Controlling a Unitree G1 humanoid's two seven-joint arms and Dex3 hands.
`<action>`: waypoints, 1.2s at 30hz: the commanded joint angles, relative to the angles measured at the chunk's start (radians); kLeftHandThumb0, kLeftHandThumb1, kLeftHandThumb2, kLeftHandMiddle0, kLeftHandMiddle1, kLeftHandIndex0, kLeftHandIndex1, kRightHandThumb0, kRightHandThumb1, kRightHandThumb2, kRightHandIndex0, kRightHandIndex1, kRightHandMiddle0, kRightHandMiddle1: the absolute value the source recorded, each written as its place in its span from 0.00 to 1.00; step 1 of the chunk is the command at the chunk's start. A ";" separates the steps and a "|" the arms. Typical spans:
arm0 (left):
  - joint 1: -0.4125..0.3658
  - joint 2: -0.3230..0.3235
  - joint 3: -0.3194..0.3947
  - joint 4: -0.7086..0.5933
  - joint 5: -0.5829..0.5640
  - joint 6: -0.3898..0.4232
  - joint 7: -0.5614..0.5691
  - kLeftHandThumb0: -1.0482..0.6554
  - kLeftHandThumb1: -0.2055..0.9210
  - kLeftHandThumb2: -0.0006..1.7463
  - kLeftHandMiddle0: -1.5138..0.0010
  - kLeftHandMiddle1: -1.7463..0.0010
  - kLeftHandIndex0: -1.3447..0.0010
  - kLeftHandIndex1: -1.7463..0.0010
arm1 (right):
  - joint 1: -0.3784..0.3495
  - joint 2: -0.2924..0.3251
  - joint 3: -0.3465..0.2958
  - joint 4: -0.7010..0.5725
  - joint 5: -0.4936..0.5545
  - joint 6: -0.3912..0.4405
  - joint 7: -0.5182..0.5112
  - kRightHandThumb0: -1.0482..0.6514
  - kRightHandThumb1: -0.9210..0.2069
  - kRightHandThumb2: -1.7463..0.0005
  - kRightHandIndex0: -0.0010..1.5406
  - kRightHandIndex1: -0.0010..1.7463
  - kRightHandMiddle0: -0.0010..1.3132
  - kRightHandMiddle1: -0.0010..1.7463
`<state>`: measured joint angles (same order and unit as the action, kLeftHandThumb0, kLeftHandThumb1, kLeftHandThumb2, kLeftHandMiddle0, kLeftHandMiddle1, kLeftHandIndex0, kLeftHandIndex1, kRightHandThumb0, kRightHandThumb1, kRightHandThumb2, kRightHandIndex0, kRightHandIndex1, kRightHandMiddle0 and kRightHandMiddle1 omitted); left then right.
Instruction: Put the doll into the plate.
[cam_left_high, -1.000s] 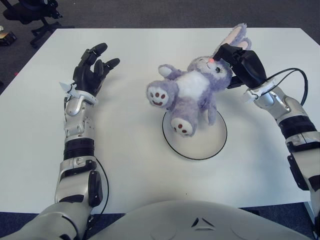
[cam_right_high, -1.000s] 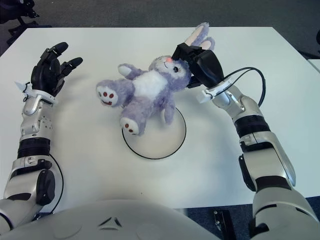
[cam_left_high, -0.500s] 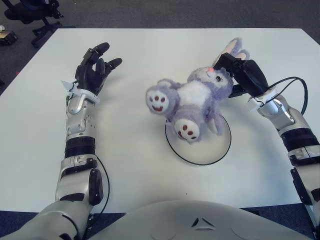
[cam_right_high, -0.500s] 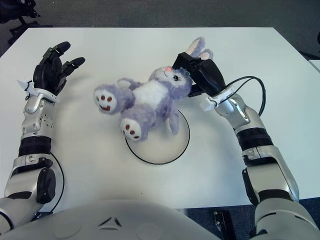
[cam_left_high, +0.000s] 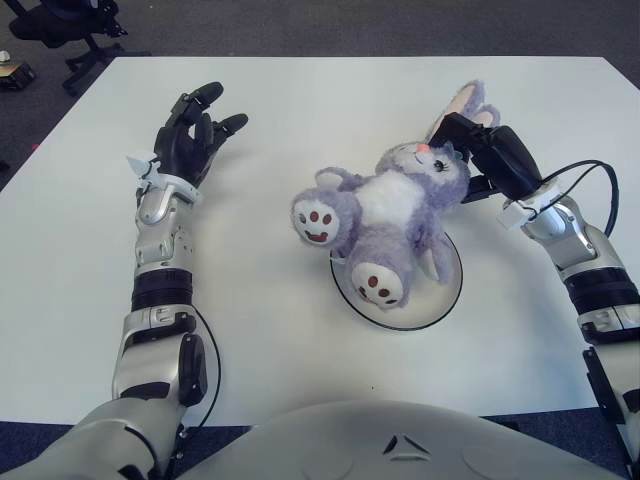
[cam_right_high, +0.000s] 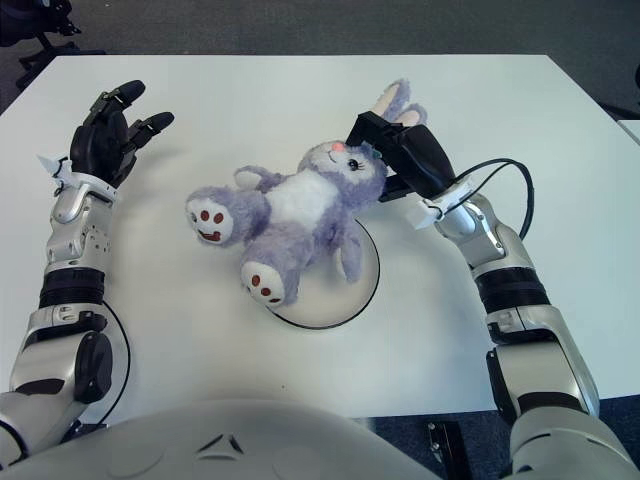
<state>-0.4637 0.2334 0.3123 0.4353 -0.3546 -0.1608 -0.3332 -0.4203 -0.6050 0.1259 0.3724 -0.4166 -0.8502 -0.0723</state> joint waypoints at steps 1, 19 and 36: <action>-0.016 0.001 -0.002 0.006 -0.009 0.007 -0.011 0.35 1.00 0.24 0.57 0.71 0.71 0.60 | 0.003 0.010 -0.027 -0.019 0.030 0.010 0.013 0.65 0.10 0.84 0.61 1.00 0.52 1.00; -0.014 -0.003 -0.003 0.008 -0.005 0.002 -0.007 0.35 1.00 0.25 0.58 0.71 0.71 0.60 | 0.038 0.121 -0.080 -0.090 0.412 0.210 0.261 0.63 0.11 0.83 0.61 1.00 0.52 1.00; -0.020 -0.011 -0.001 0.038 0.001 -0.017 -0.002 0.35 1.00 0.25 0.57 0.70 0.71 0.61 | 0.017 0.122 -0.151 -0.061 0.328 0.060 0.250 0.59 0.10 0.85 0.62 1.00 0.54 1.00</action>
<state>-0.4659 0.2228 0.3118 0.4592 -0.3536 -0.1648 -0.3333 -0.3812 -0.4764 -0.0053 0.3000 -0.0677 -0.7317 0.1889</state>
